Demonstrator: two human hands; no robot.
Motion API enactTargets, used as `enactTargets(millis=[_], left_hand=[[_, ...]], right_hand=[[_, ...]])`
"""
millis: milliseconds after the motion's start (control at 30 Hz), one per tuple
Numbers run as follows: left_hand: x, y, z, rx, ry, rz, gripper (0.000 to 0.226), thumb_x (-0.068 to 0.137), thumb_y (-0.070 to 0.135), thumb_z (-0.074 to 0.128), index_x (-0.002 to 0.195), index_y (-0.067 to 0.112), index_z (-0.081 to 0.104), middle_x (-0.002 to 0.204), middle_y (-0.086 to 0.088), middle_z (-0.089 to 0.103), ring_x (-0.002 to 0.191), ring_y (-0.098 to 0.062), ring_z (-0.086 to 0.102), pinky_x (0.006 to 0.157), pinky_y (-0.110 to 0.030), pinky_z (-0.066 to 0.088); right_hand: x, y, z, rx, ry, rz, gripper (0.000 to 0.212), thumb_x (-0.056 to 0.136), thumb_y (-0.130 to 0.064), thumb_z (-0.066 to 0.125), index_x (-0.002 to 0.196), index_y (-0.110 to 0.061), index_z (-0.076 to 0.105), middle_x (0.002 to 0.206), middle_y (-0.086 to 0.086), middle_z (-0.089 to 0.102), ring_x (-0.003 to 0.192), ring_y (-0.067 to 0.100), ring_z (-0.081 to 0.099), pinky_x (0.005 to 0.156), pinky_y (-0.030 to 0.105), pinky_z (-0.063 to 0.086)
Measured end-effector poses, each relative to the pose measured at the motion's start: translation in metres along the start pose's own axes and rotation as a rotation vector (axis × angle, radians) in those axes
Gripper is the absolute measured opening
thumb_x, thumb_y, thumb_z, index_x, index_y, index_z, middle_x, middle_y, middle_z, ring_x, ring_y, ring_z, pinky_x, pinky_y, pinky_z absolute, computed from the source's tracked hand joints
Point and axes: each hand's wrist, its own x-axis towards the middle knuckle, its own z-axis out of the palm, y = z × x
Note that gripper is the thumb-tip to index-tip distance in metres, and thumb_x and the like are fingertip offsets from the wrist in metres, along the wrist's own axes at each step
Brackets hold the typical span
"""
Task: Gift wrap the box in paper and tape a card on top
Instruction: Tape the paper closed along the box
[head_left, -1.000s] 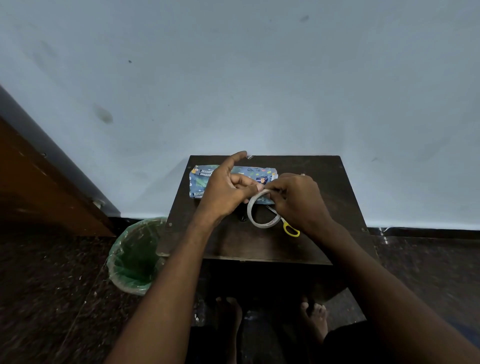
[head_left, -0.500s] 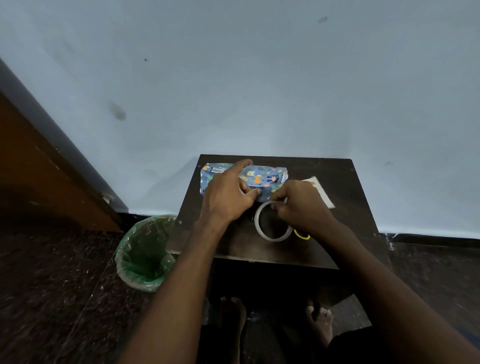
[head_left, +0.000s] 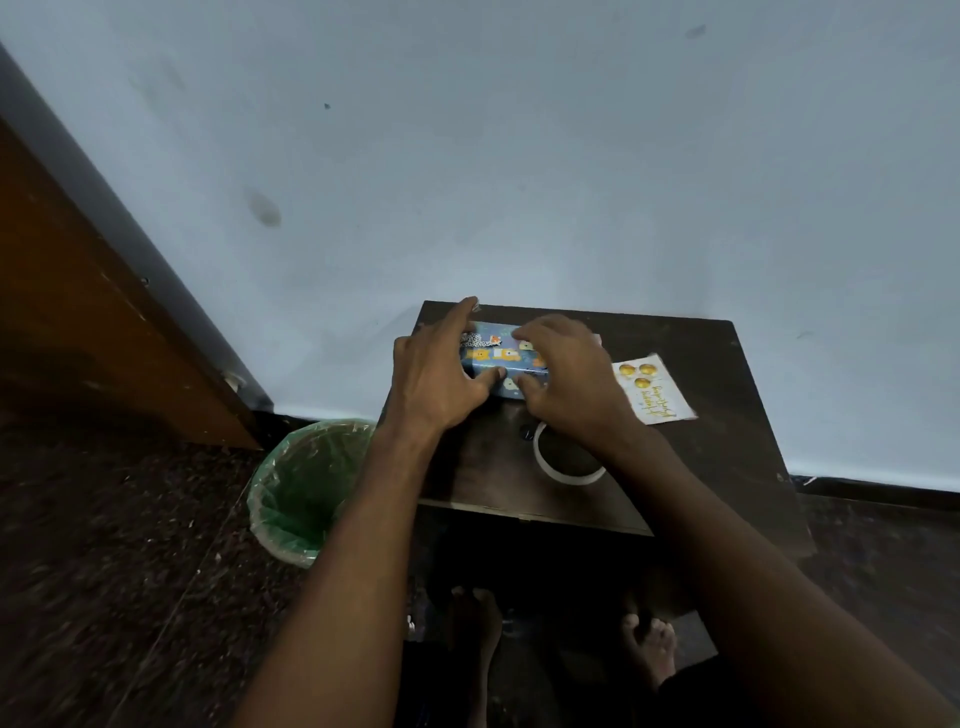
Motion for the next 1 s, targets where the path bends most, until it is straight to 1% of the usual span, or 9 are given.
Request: enactTargets(millis=[133,233,300,467,567,633,767,900,1000], left_hand=[[0.001,0.000,-0.005,0.022,0.012,0.025,0.091,0.075,0.040,0.092,0.154,0.030,0.050,0.111,0.013,0.073,0.114,-0.017,0.067,0.109,-0.044,0.040],[0.003,-0.004,-0.007,-0.065,-0.013,0.035,0.082,0.076,0.037,0.089,0.150,0.032,0.055,0.097,0.018,0.072,0.102,-0.014,0.069,0.105,-0.046,0.049],[0.002,-0.004,-0.007,-0.140,-0.020,0.009,0.076,0.078,0.034,0.089,0.147,0.032,0.058,0.094,0.018,0.075,0.097,-0.009,0.070,0.099,-0.040,0.055],[0.001,-0.010,-0.008,-0.261,-0.025,-0.048,0.055,0.079,0.023,0.089,0.128,0.033,0.066,0.095,0.018,0.076,0.092,-0.005,0.069,0.092,-0.030,0.056],[0.002,-0.012,-0.011,-0.218,0.029,-0.040,0.051,0.074,0.020,0.093,0.118,0.032,0.072,0.111,0.019,0.068,0.093,-0.004,0.064,0.086,-0.022,0.052],[0.000,-0.011,-0.012,-0.271,0.008,-0.055,0.047,0.074,0.016,0.093,0.115,0.029,0.074,0.110,0.019,0.072,0.096,-0.001,0.065,0.087,-0.019,0.052],[-0.001,-0.011,-0.014,-0.294,-0.029,-0.082,0.036,0.071,0.021,0.092,0.102,0.031,0.079,0.101,0.019,0.077,0.091,0.002,0.069,0.098,-0.037,0.057],[0.000,-0.007,-0.015,-0.270,-0.028,-0.123,0.032,0.062,0.037,0.088,0.090,0.046,0.077,0.104,0.025,0.076,0.097,0.001,0.070,0.108,-0.051,0.049],[0.001,-0.007,-0.015,-0.199,-0.025,-0.118,0.033,0.069,0.028,0.096,0.091,0.044,0.077,0.113,0.022,0.070,0.109,-0.001,0.065,0.109,-0.040,0.033]], right_hand=[[0.003,-0.007,0.014,0.032,-0.132,-0.014,0.062,0.084,-0.004,0.076,0.144,-0.003,0.057,0.149,0.016,0.056,0.140,0.033,0.048,0.117,0.042,0.037],[0.007,-0.003,0.016,0.035,-0.151,-0.016,0.067,0.076,0.007,0.072,0.142,-0.002,0.060,0.146,0.017,0.058,0.138,0.035,0.051,0.117,0.045,0.040],[0.009,0.003,0.016,0.039,-0.154,-0.028,0.067,0.072,0.011,0.071,0.137,-0.002,0.064,0.143,0.018,0.061,0.135,0.036,0.054,0.115,0.043,0.042],[0.007,0.001,0.019,-0.017,-0.232,-0.120,0.069,0.082,0.009,0.069,0.147,-0.010,0.056,0.158,0.009,0.049,0.149,0.029,0.040,0.119,0.039,0.035],[0.009,0.001,0.016,-0.069,-0.219,-0.126,0.068,0.084,0.006,0.067,0.148,-0.013,0.056,0.158,0.005,0.049,0.146,0.027,0.044,0.113,0.041,0.041],[0.009,0.002,0.014,-0.071,-0.206,-0.129,0.066,0.081,0.009,0.066,0.144,-0.011,0.058,0.155,0.009,0.053,0.142,0.032,0.047,0.111,0.049,0.044],[0.009,0.004,0.009,-0.049,-0.213,-0.144,0.056,0.081,-0.001,0.073,0.136,-0.008,0.064,0.141,0.014,0.063,0.132,0.037,0.054,0.105,0.053,0.047],[0.011,0.006,0.009,0.068,-0.102,-0.129,0.037,0.082,-0.012,0.071,0.118,-0.016,0.068,0.118,0.001,0.070,0.106,0.022,0.064,0.090,0.044,0.054],[0.011,0.002,0.012,0.068,-0.061,-0.114,0.036,0.088,-0.021,0.072,0.122,-0.020,0.059,0.120,-0.004,0.063,0.104,0.013,0.058,0.085,0.033,0.050]])
